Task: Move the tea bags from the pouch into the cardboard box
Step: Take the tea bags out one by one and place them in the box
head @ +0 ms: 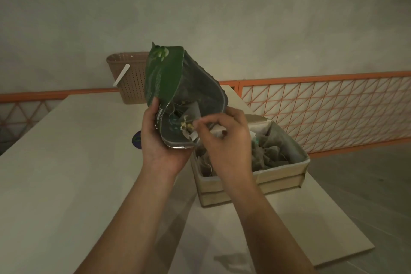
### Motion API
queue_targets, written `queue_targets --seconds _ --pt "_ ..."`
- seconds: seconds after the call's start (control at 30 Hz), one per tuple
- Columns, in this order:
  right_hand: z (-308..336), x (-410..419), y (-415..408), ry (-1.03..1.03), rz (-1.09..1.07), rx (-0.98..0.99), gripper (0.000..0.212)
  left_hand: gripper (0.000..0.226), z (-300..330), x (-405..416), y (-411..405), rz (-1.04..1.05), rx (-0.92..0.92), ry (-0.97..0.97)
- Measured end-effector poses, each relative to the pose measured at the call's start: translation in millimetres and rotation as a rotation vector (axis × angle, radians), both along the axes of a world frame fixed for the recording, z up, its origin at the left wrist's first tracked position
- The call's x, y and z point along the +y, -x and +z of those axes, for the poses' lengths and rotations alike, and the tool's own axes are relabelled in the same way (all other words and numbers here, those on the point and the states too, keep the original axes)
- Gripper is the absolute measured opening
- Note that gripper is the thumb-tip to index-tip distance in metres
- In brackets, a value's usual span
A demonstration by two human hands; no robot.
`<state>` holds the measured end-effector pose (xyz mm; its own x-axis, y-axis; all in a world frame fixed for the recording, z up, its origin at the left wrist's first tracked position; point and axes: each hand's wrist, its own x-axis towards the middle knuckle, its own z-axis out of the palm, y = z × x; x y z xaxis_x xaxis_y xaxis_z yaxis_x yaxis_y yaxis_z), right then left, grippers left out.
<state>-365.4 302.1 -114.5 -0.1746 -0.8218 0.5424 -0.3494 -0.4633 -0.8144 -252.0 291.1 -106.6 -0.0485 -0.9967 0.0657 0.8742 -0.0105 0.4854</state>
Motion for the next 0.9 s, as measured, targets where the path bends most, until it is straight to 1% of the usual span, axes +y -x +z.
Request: queue_targets --seconds 0.2,0.27,0.3,0.37,0.5,0.57,0.67,0.7,0.73,0.83,0.9 --pt "20 14 31 -0.11 0.142 -0.37 0.005 0.062 0 -2 -13 -0.002 0.022 0.05" --pt "24 13 41 -0.112 0.144 -0.43 0.005 0.062 -1 -3 -17 -0.011 0.028 0.059" --pt "24 10 44 -0.11 0.125 -0.42 0.005 0.061 -2 -4 -19 -0.012 0.027 0.061" --pt "21 -1 48 -0.118 0.081 -0.312 0.004 0.061 -4 -4 -22 -0.019 0.02 0.077" --pt "11 -29 43 -0.175 0.053 0.029 0.005 0.063 -6 -5 -27 -0.025 0.003 0.083" --pt "4 -41 37 -0.179 0.026 0.23 0.002 0.063 -7 -5 -28 -0.023 -0.007 0.084" --pt "-8 -49 33 -0.242 0.024 0.632 0.019 0.063 -9 -7 -30 -0.019 -0.028 0.08" --pt "-12 -50 32 -0.252 0.023 0.724 0.022 0.063 -9 -7 -30 -0.021 -0.029 0.079" --pt "-13 -48 31 -0.248 0.015 0.766 0.024 0.063 -10 -7 -30 -0.024 -0.027 0.079" --pt "-16 -42 31 -0.184 -0.03 0.79 0.028 0.063 -10 -7 -30 -0.029 -0.016 0.077" --pt "-17 -39 33 -0.233 -0.009 0.872 0.032 0.063 -10 -8 -30 -0.03 -0.007 0.076"
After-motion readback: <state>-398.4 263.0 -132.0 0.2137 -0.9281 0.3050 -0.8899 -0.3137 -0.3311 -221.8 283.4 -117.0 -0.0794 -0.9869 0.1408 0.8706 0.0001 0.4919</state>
